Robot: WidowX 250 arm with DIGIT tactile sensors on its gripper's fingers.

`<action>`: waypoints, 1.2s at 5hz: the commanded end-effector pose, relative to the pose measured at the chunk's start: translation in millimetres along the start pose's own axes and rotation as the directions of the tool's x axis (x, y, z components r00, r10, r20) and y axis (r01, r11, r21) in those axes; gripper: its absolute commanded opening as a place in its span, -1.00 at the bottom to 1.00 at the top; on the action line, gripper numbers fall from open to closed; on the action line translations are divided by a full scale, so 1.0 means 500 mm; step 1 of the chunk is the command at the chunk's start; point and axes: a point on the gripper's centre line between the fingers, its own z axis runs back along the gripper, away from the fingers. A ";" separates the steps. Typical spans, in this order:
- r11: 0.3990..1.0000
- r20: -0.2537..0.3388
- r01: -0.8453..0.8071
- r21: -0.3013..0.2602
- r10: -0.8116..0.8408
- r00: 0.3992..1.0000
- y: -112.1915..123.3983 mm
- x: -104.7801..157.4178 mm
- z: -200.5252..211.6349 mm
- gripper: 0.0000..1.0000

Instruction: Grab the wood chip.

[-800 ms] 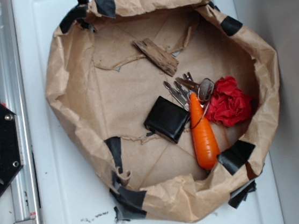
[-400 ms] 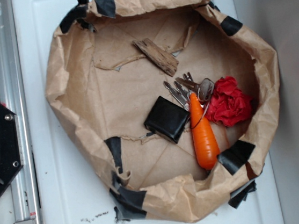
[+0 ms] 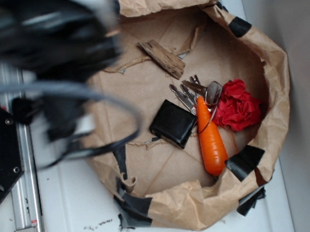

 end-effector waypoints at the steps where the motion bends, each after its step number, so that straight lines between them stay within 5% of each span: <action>1: 0.928 0.093 0.365 -0.074 -0.359 0.929 -0.026 0.089 -0.057 1.00; 2: 0.878 0.125 0.477 -0.043 -0.469 0.875 -0.056 0.075 -0.075 1.00; 4: 0.818 0.066 0.570 0.081 -0.575 0.816 -0.015 0.077 -0.158 1.00; 6: 0.792 0.073 0.607 0.061 -0.610 0.789 0.016 0.086 -0.184 1.00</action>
